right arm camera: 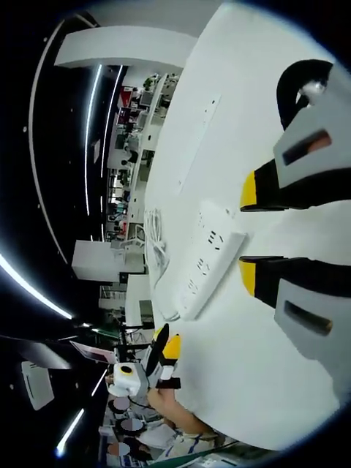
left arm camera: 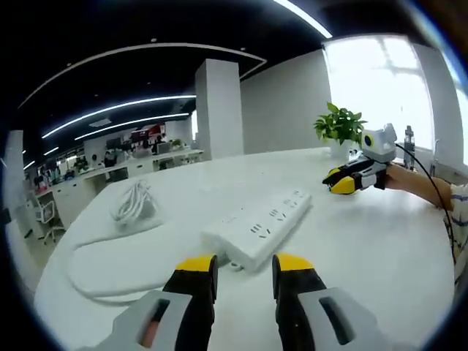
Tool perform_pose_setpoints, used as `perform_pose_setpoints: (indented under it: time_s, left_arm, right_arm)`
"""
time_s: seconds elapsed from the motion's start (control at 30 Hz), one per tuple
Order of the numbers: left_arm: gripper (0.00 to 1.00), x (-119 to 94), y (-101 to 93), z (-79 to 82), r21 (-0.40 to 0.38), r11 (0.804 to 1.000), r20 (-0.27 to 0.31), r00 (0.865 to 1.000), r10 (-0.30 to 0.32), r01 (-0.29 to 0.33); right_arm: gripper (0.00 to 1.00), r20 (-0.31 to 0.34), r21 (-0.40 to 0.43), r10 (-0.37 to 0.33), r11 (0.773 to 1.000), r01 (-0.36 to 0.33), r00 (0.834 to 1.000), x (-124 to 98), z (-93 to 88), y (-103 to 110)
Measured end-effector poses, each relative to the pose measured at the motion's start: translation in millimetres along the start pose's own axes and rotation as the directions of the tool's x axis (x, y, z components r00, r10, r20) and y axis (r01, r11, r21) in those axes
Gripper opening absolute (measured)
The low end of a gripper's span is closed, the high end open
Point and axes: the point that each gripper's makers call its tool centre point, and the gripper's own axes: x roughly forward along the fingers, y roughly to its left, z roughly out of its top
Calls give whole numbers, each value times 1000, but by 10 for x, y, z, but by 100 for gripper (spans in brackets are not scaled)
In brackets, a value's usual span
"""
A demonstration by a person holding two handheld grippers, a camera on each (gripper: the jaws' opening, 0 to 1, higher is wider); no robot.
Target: Straighten the power strip on the desk, plug the charger into it
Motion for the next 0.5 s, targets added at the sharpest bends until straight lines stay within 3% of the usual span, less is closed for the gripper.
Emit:
perform_pose_setpoints:
  time_s: [0.5]
  left_arm:
    - [30, 144, -37, -39, 42, 998, -62, 998, -32, 35]
  right_arm:
    - [23, -41, -20, 25, 999, -25, 999, 167, -86, -45]
